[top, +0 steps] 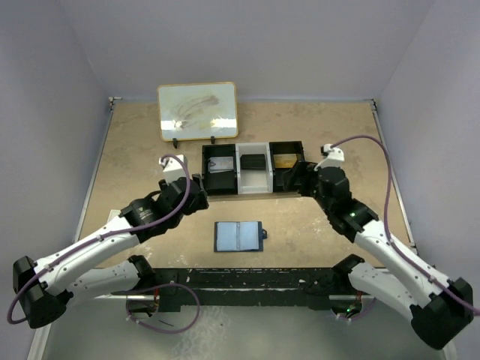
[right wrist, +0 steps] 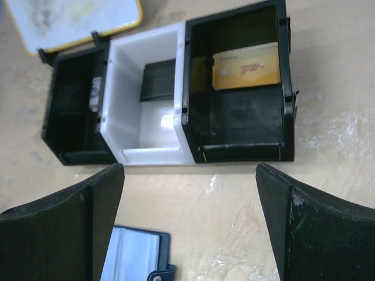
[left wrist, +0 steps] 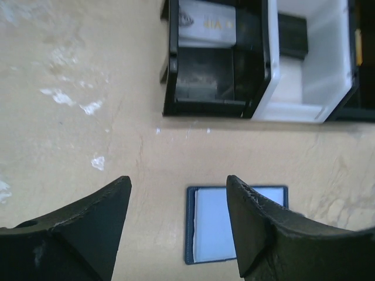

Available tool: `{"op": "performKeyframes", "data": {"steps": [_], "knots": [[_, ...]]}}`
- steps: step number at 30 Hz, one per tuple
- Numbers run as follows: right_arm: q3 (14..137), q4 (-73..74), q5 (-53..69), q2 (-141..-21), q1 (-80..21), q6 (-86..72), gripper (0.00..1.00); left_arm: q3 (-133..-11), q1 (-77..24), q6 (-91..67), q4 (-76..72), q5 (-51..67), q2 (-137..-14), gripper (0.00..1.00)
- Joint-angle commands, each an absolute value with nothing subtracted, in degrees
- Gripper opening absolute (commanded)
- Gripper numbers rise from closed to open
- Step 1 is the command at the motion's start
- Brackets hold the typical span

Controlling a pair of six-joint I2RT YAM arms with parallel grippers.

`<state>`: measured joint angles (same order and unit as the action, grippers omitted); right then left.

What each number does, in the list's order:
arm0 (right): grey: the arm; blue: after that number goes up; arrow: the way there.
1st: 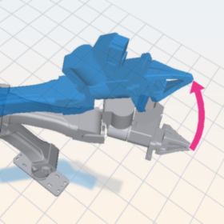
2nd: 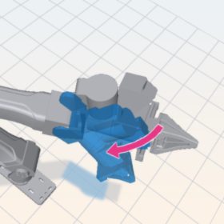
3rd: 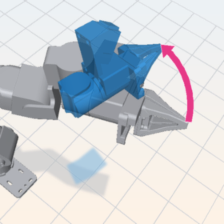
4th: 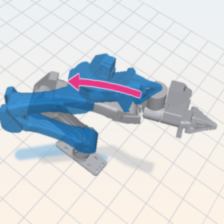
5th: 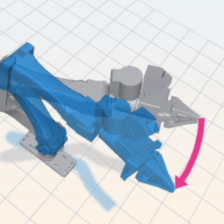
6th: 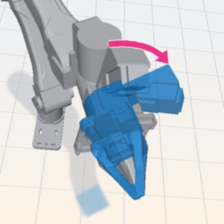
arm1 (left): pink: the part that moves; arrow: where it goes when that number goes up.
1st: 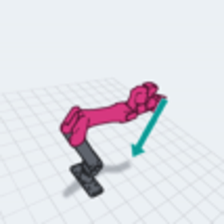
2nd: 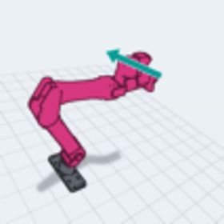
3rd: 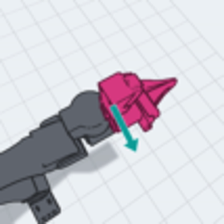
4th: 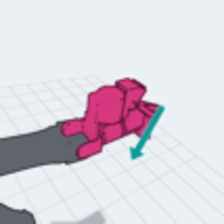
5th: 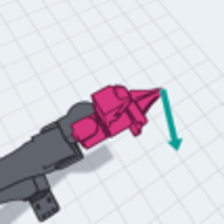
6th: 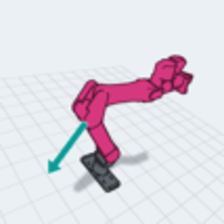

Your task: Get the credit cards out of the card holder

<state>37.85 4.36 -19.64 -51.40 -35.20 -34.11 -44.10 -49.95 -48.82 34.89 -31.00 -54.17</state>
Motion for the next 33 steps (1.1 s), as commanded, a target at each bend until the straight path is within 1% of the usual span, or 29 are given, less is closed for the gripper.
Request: {"op": "performKeyframes", "data": {"steps": [1, 3, 4, 7, 10, 13, 16, 19, 21, 23, 26, 29, 33], "knots": [[34.6, -6.1, 0.5, -40.5, -27.3, -29.5, 0.97, -52.1, -50.2, -47.9, 43.3, -42.8, -52.8, 0.65], [30.9, -11.0, 2.9, -34.4, -26.9, -29.6, 0.97, -54.3, -50.2, -47.9, 45.7, -44.7, -52.6, 0.66], [29.5, -11.5, 1.3, -32.1, -27.0, -30.0, 0.98, -55.0, -50.2, -48.2, 46.7, -45.6, -52.5, 0.66], [31.0, -1.9, -6.9, -28.9, -27.0, -30.3, 0.99, -57.6, -50.2, -49.7, 49.5, -47.3, -52.3, 0.68], [36.1, 9.2, -16.9, -28.8, -26.9, -29.0, 0.99, -60.0, -50.2, -51.5, 51.7, -50.0, -52.3, 0.69], [43.4, 13.8, -25.2, -29.9, -27.0, -25.7, 0.99, -62.3, -50.1, -52.0, 53.4, -54.9, -52.6, 0.7], [50.2, 10.4, -24.5, -29.9, -27.0, -17.0, 0.99, -66.1, -49.9, -50.4, 54.6, -61.5, -53.7, 0.7], [55.8, 8.2, -24.2, -30.9, -27.0, -10.8, 0.99, -69.8, -48.0, -44.1, 51.7, -65.2, -55.2, 0.71], [59.3, 8.7, -24.1, -32.9, -26.9, -8.6, 0.99, -73.0, -41.5, -38.7, 49.1, -62.7, -56.7, 0.71], [61.3, 8.8, -24.2, -35.5, -27.0, -6.5, 0.99, -75.1, -33.3, -33.7, 46.3, -56.9, -58.6, 0.72], [63.8, 10.2, -24.4, -40.3, -27.0, -5.4, 1.0, -78.8, -24.2, -30.7, 45.2, -50.2, -62.4, 0.72], [66.0, 12.0, -28.7, -44.1, -27.0, -6.3, 1.0, -83.0, -22.7, -32.0, 46.7, -49.8, -64.9, 0.72], [69.9, 16.5, -33.5, -48.7, -27.0, -8.3, 1.0, -84.9, -22.7, -35.0, 46.7, -50.6, -64.3, 0.72]]}}
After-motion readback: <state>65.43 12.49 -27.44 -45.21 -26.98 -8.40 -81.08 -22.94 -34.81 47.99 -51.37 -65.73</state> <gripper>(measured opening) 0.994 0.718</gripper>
